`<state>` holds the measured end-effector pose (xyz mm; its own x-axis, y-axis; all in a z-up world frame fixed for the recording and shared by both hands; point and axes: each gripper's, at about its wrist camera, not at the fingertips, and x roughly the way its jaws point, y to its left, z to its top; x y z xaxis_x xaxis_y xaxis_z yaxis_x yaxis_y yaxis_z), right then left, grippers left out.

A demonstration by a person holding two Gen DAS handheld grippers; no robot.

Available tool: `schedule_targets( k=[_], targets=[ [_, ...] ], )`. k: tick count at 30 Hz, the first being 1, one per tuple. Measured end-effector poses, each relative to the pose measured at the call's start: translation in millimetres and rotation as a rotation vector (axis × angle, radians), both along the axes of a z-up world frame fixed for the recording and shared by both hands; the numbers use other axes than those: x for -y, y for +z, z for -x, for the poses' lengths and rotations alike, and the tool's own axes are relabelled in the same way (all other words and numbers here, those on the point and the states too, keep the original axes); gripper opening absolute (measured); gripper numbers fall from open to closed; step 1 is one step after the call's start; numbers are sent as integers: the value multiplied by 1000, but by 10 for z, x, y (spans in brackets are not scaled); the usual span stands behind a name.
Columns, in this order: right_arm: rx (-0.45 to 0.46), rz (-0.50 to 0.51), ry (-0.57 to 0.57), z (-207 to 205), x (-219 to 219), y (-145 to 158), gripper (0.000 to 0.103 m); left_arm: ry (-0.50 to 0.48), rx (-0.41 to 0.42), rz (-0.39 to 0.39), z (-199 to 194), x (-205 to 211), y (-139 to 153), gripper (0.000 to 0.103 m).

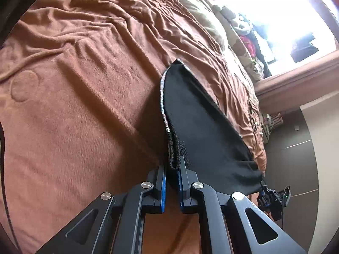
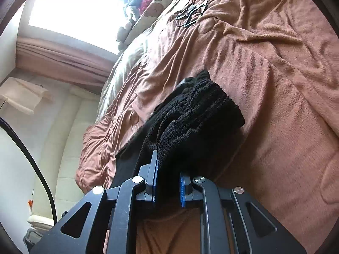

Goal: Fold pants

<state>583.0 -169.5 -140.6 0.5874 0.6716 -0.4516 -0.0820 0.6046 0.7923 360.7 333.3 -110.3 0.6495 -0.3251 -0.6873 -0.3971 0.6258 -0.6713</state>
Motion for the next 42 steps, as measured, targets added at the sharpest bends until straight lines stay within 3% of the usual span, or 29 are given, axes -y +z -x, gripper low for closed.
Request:
schedule_targets(
  k=[9, 26, 38, 42],
  targets=[
    [16, 16, 49, 311, 213, 136, 13, -2, 12, 8, 515, 178, 138, 9],
    [25, 69, 107, 1053, 454, 173, 13, 4, 7, 49, 1594, 461, -11, 9],
    [32, 134, 145, 1197, 475, 195, 13, 19, -20, 96, 1892, 534, -228, 9],
    [16, 226, 139, 1153, 401, 156, 16, 24, -51, 73, 1825, 511, -369, 10]
  ],
)
